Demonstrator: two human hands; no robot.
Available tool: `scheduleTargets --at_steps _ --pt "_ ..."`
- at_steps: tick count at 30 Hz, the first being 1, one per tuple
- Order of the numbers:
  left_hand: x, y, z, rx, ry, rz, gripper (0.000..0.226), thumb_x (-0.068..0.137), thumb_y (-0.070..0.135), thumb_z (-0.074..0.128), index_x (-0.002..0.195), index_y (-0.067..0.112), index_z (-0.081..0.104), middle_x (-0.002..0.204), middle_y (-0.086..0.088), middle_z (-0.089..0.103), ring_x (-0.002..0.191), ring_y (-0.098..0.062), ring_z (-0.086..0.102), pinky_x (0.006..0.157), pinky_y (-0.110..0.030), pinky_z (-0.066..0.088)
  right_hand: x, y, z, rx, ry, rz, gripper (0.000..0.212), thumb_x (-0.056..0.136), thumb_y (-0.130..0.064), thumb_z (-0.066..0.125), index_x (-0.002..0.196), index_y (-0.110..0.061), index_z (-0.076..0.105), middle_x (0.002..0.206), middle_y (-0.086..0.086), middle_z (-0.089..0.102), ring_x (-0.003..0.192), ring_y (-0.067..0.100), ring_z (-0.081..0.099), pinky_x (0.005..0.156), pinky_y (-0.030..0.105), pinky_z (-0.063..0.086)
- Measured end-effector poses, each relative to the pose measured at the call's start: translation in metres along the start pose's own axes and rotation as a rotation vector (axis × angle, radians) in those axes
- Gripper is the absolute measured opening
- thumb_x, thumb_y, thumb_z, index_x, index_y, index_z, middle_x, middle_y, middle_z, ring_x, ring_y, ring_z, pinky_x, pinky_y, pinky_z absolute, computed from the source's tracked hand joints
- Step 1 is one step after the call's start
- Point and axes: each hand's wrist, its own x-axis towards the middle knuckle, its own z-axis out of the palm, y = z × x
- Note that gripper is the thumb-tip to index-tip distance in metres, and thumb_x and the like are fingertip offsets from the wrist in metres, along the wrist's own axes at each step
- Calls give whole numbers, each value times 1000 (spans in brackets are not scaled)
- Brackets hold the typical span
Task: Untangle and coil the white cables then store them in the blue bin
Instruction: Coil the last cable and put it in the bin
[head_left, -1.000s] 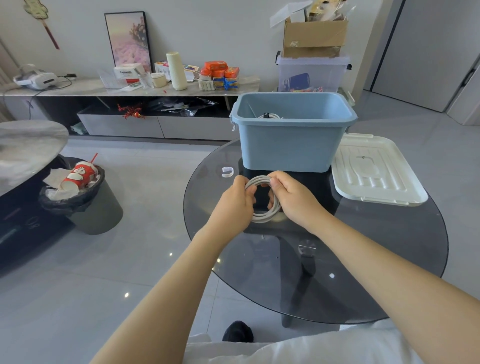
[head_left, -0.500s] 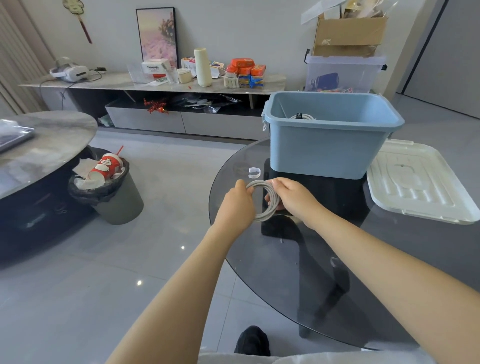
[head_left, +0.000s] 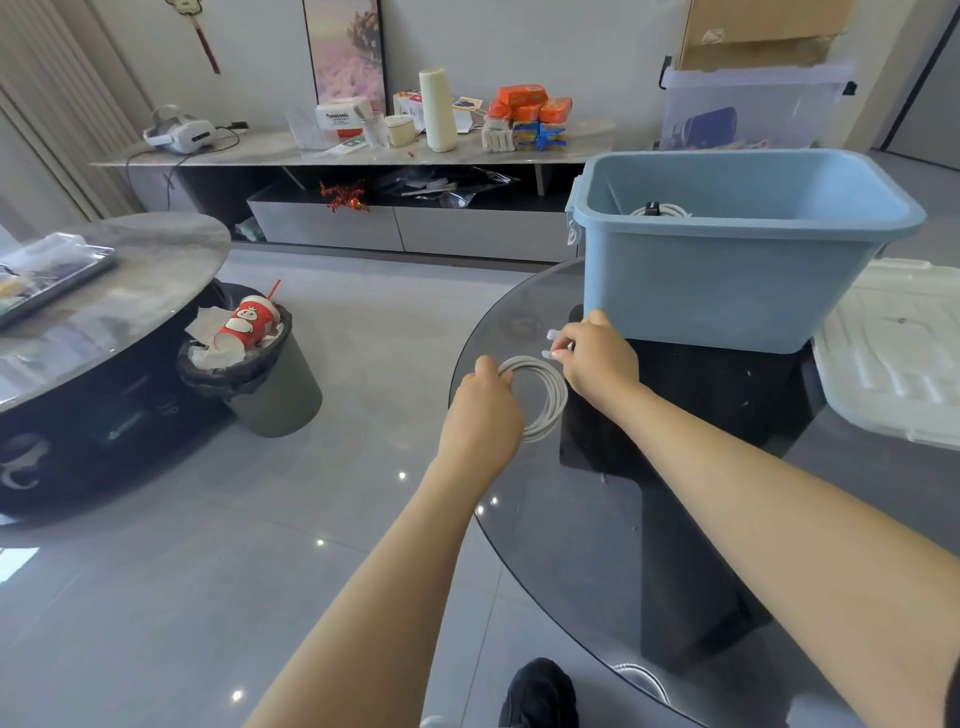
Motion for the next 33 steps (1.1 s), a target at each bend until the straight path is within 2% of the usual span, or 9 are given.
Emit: scheduleTargets --at_steps 2,4,10,12,15,20,24,29,33 --pt "-2 3 0 11 5 12 18 103 22 27 93 10 35 88 -9 46 70 -24 40 51 -30 22 -7 1 -8 107 36 -3 16 92 -19 58 88 -6 66 104 -4 46 81 12 52 67 29 43" --pt "-5 8 1 19 -1 28 19 103 22 27 92 9 35 88 -9 46 71 -25 41 51 -30 22 -21 2 -23 214 74 4 21 90 -24 61 85 -4 66 97 -4 48 82 13 51 74 29 43" --pt "-26 43 8 48 -88 125 19 103 21 29 89 8 33 85 -8 45 69 -25 40 58 -32 26 -85 8 -98 490 77 141 18 88 -34 64 85 -16 67 81 -5 68 77 6 60 66 14 41" --pt "-35 59 14 52 -117 177 20 103 21 29 89 8 33 83 -8 46 66 -23 40 55 -32 24 -105 12 -124 593 83 190 15 89 -31 63 81 -18 66 78 -4 68 72 4 60 68 14 42" --pt "-47 78 22 65 -159 243 19 103 21 30 91 8 36 85 -8 48 73 -28 43 61 -33 29 -132 17 -153 693 87 262 14 89 -28 62 80 -18 66 73 -5 67 64 6 55 61 17 39" --pt "-64 105 36 84 -186 362 20 102 23 30 93 8 39 84 -8 51 74 -29 46 62 -34 31 -162 39 -184 746 139 364 11 91 -22 61 86 -13 66 76 3 68 57 8 55 53 21 41" --pt "-76 121 44 51 -297 438 22 102 24 33 98 6 45 72 -3 48 64 -22 43 58 -34 33 -172 46 -188 738 97 361 13 92 -20 59 92 -8 66 71 4 64 52 8 52 47 19 37" --pt "-85 131 49 -42 -441 471 21 102 27 34 88 16 44 71 3 48 59 -12 40 55 -25 33 -167 50 -186 703 197 365 12 93 -22 57 88 -13 64 81 3 71 56 11 49 56 20 41" --pt "-86 134 49 -34 -429 540 24 102 28 34 95 10 46 72 1 48 60 -13 39 57 -25 33 -164 56 -182 673 227 377 12 93 -23 56 92 -13 63 87 5 72 59 10 52 61 21 43"
